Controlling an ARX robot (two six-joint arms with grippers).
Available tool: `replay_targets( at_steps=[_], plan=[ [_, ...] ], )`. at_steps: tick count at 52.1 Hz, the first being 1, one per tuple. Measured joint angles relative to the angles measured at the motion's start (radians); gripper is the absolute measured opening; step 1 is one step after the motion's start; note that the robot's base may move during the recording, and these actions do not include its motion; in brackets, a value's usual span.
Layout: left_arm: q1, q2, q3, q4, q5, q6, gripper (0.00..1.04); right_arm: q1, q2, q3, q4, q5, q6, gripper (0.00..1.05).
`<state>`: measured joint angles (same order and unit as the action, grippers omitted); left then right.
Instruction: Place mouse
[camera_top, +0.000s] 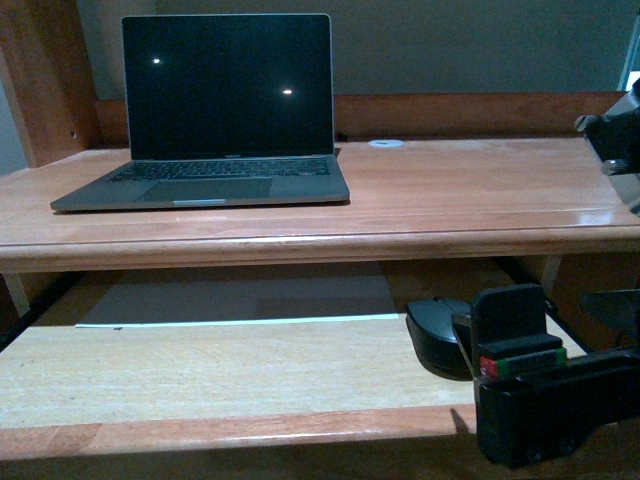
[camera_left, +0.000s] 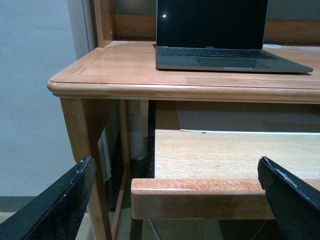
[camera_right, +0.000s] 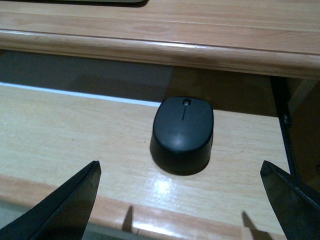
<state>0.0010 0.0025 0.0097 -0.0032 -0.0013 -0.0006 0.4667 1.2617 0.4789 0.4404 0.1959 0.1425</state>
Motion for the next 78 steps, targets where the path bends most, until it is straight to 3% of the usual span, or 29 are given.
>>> replay_targets(
  at_steps=[22, 44, 78],
  plan=[
    [0.0, 0.0, 0.0, 0.0, 0.0, 0.0, 0.98, 0.014, 0.024, 0.008, -0.008, 0.044, 0.042, 0.98],
    [0.0, 0.0, 0.0, 0.0, 0.0, 0.0, 0.98, -0.013, 0.363, 0.238, -0.021, 0.068, 0.194, 0.98],
    [0.0, 0.0, 0.0, 0.0, 0.0, 0.0, 0.98, -0.047, 0.523, 0.387, -0.098, 0.081, 0.138, 0.98]
  ],
)
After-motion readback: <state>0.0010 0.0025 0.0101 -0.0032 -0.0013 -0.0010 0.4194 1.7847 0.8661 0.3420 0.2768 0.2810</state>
